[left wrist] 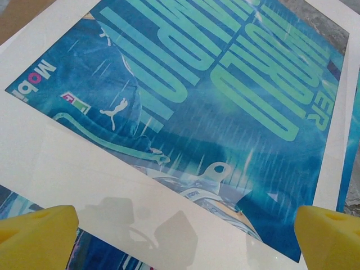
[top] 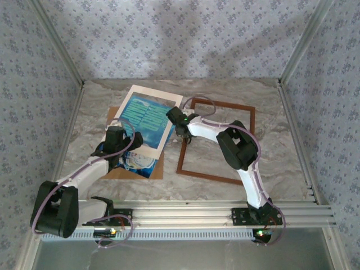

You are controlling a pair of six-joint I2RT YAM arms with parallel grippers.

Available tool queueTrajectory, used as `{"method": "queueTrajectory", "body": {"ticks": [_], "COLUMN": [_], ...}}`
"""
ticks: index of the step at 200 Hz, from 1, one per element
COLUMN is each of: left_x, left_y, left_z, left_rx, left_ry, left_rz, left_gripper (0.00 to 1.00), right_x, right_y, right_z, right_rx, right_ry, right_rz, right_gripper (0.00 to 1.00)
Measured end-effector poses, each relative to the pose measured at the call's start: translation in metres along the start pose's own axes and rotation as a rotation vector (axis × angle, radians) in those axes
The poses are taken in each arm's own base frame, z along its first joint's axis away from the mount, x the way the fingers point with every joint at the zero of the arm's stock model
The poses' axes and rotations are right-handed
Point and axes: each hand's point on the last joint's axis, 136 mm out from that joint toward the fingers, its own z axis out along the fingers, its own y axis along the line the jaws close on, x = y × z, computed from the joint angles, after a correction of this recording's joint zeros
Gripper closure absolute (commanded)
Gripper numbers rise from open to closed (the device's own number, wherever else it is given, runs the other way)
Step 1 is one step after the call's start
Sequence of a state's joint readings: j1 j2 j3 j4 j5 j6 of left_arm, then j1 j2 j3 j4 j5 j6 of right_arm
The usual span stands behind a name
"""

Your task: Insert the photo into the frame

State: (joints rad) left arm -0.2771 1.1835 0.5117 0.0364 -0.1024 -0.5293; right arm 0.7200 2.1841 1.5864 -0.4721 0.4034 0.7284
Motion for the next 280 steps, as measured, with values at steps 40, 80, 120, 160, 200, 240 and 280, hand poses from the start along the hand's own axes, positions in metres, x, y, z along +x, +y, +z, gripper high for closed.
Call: {"method": "queueTrajectory", "body": {"ticks": [40,80,120,160,200,240,280], "left_x": [0.003,-0.003,0.001,0.01,0.014,0.028,0.049], "left_y": [0.004,0.002,0.004,0.005,0.001,-0.001,0.005], "left_z": [0.0,-0.001,0.005,0.013,0.014,0.009,0.007], "left_rx": [-0.017,-0.02,-0.03,-0.038,-0.016,0.013,0.018], "left_ry": [0.01,-0.003,0.019,0.058,0.083,0.138,0.186], "left_rz": [0.002,0.001,0.004,0.007,0.003,-0.031,-0.061], "left_gripper": [0.01,0.01,0.01,0.02,0.01,0.01,0.02], "right_x": [-0.017,-0.024,-0.028,-0.03,-0.011,0.039,0.071], "right_y": [-0.006,-0.01,0.0,0.009,0.028,0.057,0.077], "right_z": [0.008,0.013,0.006,-0.024,-0.072,-0.086,-0.088], "right_rx": [0.004,-0.002,-0.027,-0.103,-0.301,-0.459,-0.532], "right_ry": [-0.011,-0.001,-0.002,-0.009,0.009,0.098,0.153], "right_rz": [-0.087,-0.099,-0.109,-0.111,-0.091,-0.07,-0.035], "right_gripper": [0.78,0.72,0.5,0.44,0.45,0.5,0.53]}}
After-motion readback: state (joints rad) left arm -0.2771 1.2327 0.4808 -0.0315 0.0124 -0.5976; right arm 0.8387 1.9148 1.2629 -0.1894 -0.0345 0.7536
